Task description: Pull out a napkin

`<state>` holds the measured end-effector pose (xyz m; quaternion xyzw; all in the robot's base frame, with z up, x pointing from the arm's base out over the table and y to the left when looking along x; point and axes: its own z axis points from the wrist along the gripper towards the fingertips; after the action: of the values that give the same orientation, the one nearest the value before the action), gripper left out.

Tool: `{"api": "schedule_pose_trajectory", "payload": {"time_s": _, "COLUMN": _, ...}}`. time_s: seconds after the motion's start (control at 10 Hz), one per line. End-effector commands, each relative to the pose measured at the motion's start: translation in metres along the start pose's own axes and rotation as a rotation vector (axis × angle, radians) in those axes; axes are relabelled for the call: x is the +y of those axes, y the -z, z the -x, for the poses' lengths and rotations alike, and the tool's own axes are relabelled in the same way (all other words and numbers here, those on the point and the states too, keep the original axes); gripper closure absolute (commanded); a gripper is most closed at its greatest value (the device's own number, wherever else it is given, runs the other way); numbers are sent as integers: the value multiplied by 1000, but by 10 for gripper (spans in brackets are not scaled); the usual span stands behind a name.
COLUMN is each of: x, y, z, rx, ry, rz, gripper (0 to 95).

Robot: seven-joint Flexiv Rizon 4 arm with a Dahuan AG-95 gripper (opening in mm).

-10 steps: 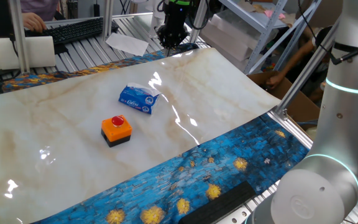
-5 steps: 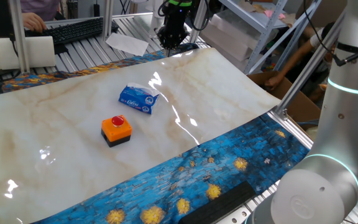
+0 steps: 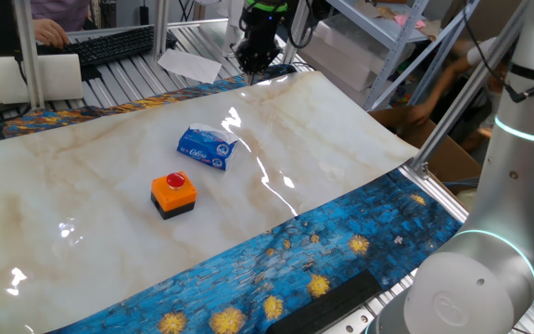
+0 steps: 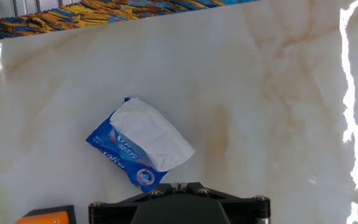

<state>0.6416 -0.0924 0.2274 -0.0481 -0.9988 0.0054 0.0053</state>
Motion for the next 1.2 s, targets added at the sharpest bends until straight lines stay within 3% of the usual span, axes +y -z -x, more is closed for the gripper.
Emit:
{"api": "schedule_pose_trajectory", "payload": {"time_s": 0.1, "x": 0, "y": 0, "z": 2, "rx": -50, "ry": 27, "rz": -45, "gripper": 950}}
{"api": "schedule_pose_trajectory", "payload": {"time_s": 0.2, "x": 0, "y": 0, "z": 2, "rx": -49, "ry": 61, "rz": -57, "gripper": 950}}
{"api": "schedule_pose_trajectory", "payload": {"time_s": 0.3, "x": 0, "y": 0, "z": 2, "rx": -57, "ry": 70, "rz": -50, "gripper": 950}}
{"api": "schedule_pose_trajectory", "payload": {"time_s": 0.5, "x": 0, "y": 0, "z": 2, "rx": -95, "ry": 85, "rz": -48, "gripper": 950}}
{"api": "schedule_pose_trajectory", "payload": {"time_s": 0.7, "x": 0, "y": 0, "z": 2, "rx": -106, "ry": 76, "rz": -38, "gripper": 950}}
{"api": "schedule_pose_trajectory", "payload": {"time_s": 0.9, "x": 0, "y": 0, "z": 2, "rx": -100, "ry": 66, "rz": -42, "gripper": 950}}
{"api": "schedule_pose_trajectory", "payload": {"time_s": 1.0, "x": 0, "y": 0, "z": 2, "rx": -76, "ry": 64, "rz": -46, "gripper": 950}}
{"api": "schedule_pose_trajectory", "payload": {"time_s": 1.1, "x": 0, "y": 0, "z": 2, "rx": -3, "ry": 100, "rz": -50, "gripper": 950}}
{"api": "schedule_pose_trajectory", "payload": {"time_s": 1.2, "x": 0, "y": 0, "z": 2, "rx": 46, "ry": 111, "rz": -47, "gripper": 950}}
